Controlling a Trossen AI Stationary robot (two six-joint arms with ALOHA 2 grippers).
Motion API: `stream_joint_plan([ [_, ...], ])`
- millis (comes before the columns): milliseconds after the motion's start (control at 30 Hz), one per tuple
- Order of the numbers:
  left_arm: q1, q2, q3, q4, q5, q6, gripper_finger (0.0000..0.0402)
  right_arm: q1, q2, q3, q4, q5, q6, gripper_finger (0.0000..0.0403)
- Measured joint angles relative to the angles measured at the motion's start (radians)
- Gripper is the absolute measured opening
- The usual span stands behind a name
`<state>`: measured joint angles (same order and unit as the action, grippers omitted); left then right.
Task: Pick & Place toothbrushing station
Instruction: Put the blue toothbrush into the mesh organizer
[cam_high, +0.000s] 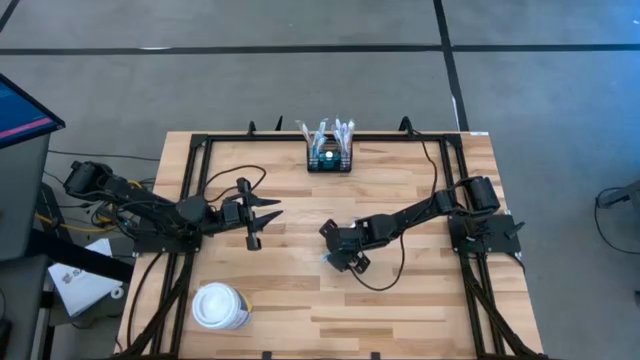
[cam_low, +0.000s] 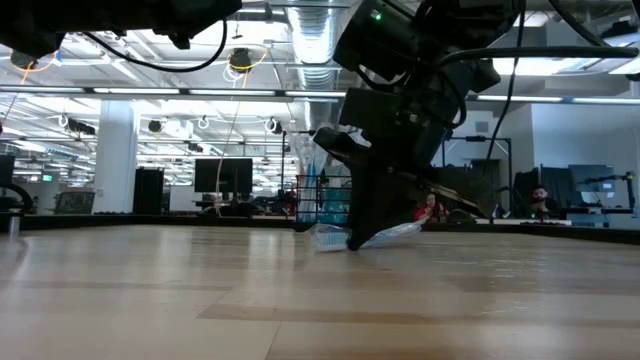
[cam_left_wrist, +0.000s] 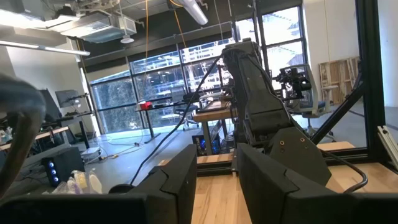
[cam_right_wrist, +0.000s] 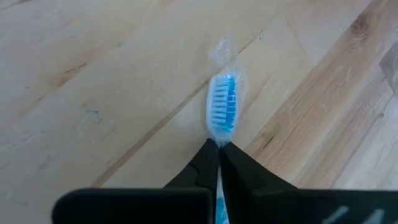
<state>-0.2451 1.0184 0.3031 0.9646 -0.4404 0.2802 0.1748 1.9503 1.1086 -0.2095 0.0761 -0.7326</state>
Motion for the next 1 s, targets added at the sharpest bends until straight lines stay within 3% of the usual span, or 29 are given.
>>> stream_joint_plan([
  [400,0.0,0.0,0.0,0.0,0.0,0.0,0.0108,-0.037,-0.03,-0.003,0.03,-0.031,0.09,0.0],
  [1000,0.0,0.0,0.0,-0.004,0.0,0.0,0.0108,-0.119,-0.279,-0.006,0.032,-0.053,0.114,0.0],
])
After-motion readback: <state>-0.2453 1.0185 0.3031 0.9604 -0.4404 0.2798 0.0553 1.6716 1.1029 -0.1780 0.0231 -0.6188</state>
